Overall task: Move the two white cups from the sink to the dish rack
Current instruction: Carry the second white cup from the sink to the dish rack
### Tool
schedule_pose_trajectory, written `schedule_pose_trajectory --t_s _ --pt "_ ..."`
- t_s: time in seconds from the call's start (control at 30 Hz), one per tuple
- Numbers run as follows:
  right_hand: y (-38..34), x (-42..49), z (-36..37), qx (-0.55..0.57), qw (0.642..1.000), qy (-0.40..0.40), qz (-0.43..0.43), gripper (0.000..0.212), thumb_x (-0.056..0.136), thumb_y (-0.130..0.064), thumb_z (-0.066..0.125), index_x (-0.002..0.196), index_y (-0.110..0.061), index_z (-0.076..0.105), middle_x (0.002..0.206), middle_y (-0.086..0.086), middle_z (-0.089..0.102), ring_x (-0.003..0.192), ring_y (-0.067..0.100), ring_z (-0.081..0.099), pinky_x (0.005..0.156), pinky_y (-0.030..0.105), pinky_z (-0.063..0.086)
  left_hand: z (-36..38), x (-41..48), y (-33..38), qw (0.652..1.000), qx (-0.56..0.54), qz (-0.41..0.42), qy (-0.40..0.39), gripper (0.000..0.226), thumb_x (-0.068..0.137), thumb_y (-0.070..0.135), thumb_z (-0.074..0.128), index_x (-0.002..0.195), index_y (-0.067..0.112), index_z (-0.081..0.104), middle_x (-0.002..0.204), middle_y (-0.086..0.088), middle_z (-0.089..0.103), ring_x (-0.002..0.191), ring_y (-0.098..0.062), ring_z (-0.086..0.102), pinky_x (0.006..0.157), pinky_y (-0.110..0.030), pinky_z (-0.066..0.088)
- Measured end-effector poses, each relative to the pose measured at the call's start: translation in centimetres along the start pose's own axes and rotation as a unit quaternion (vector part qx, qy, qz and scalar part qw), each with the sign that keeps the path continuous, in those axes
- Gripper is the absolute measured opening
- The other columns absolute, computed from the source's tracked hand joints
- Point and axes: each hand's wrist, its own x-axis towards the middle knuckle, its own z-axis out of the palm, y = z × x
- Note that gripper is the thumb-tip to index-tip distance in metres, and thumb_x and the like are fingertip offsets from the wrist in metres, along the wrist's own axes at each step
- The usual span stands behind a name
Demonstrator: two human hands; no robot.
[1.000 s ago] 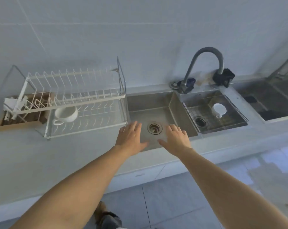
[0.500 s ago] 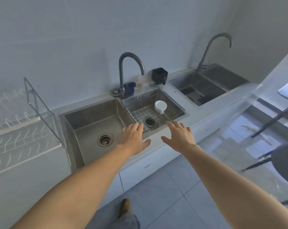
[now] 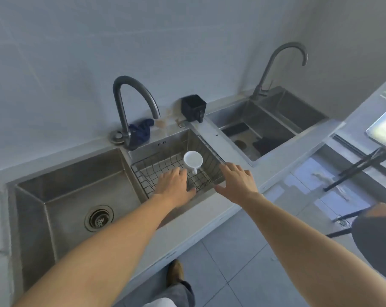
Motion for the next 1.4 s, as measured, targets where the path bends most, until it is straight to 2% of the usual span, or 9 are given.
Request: schedule_pose_trajectory --t_s 0.03,0.17,0.33,0.57,0.67,0.83,1.03,1.3,1.4 --pt "1.1 4.0 0.0 -0.004 1.0 -0.017 -0.003 0.076 0.084 -0.057 0.065 0.147 -0.025 0.037 0.148 -0.003 0.046 0.132 0.024 0.043 0.107 0.046 0.034 0.2 3.4 -0.3 1.0 -0.006 -0.024 -0.01 0.062 0.082 0.067 0.049 0.123 0.021 0.052 0.119 -0.001 0.06 0.108 -0.023 0.058 0.092 -0.044 0.046" --pt "1.1 5.7 0.5 -0.021 0.999 -0.039 -0.026 0.077 0.082 -0.056 0.065 0.147 -0.027 0.036 0.147 -0.003 0.046 0.131 0.024 0.044 0.106 0.045 0.036 1.2 3.7 -1.0 0.999 0.003 -0.038 -0.039 0.062 0.081 0.068 0.047 0.121 0.022 0.053 0.12 0.0 0.061 0.106 -0.022 0.059 0.092 -0.044 0.047" --pt "1.8 8.7 1.3 -0.023 0.997 -0.05 -0.047 0.077 0.077 -0.056 0.068 0.143 -0.028 0.039 0.142 -0.003 0.05 0.127 0.024 0.047 0.104 0.046 0.039 1.9 5.2 -1.3 0.998 -0.003 -0.051 -0.035 0.064 0.081 0.068 0.045 0.122 0.02 0.054 0.119 0.0 0.061 0.108 -0.023 0.059 0.089 -0.044 0.048" --pt "3.4 15.1 3.4 -0.027 0.986 -0.1 -0.132 0.08 0.075 -0.051 0.074 0.142 -0.028 0.039 0.141 -0.003 0.052 0.125 0.024 0.049 0.104 0.046 0.038 4.6 7.9 -0.5 0.991 -0.025 -0.126 -0.047 0.068 0.079 0.067 0.048 0.129 0.02 0.053 0.119 0.0 0.061 0.109 -0.023 0.059 0.092 -0.044 0.049" --pt "4.4 17.9 4.2 -0.031 0.976 -0.117 -0.18 0.081 0.074 -0.053 0.076 0.141 -0.029 0.039 0.141 -0.004 0.051 0.126 0.023 0.048 0.104 0.045 0.037 6.0 8.9 0.7 0.984 -0.027 -0.173 -0.041 0.068 0.079 0.069 0.044 0.125 0.02 0.055 0.114 -0.001 0.061 0.105 -0.023 0.06 0.088 -0.044 0.049" --pt "6.5 22.4 5.8 -0.048 0.95 -0.138 -0.275 0.085 0.072 -0.051 0.077 0.144 -0.027 0.037 0.145 -0.004 0.048 0.129 0.023 0.047 0.106 0.045 0.035 7.8 10.7 3.6 0.954 -0.075 -0.291 -0.016 0.061 0.08 0.065 0.052 0.121 0.02 0.058 0.109 0.003 0.063 0.099 -0.019 0.061 0.083 -0.04 0.052" --pt "7.4 25.7 7.0 -0.063 0.896 -0.182 -0.401 0.089 0.071 -0.048 0.077 0.146 -0.025 0.034 0.144 -0.001 0.048 0.131 0.022 0.045 0.106 0.046 0.035 9.9 11.2 7.2 0.905 -0.112 -0.409 -0.007 0.056 0.079 0.062 0.053 0.115 0.019 0.057 0.104 0.002 0.061 0.092 -0.018 0.06 0.08 -0.041 0.053" --pt "5.6 28.3 8.8 -0.064 0.849 -0.2 -0.484 0.089 0.068 -0.044 0.078 0.144 -0.024 0.036 0.138 -0.001 0.051 0.125 0.022 0.049 0.107 0.042 0.036 12.2 12.4 8.3 0.864 -0.135 -0.484 0.028 0.054 0.081 0.06 0.06 0.11 0.014 0.056 0.097 0.001 0.06 0.081 -0.014 0.052 0.077 -0.036 0.053" --pt "4.5 29.0 10.1 -0.071 0.839 -0.196 -0.503 0.091 0.069 -0.045 0.081 0.144 -0.02 0.036 0.138 0.0 0.052 0.125 0.023 0.049 0.109 0.043 0.036 13.4 13.1 8.1 0.856 -0.136 -0.498 0.044 0.055 0.081 0.061 0.063 0.11 0.015 0.057 0.099 0.0 0.062 0.084 -0.016 0.057 0.075 -0.034 0.048"
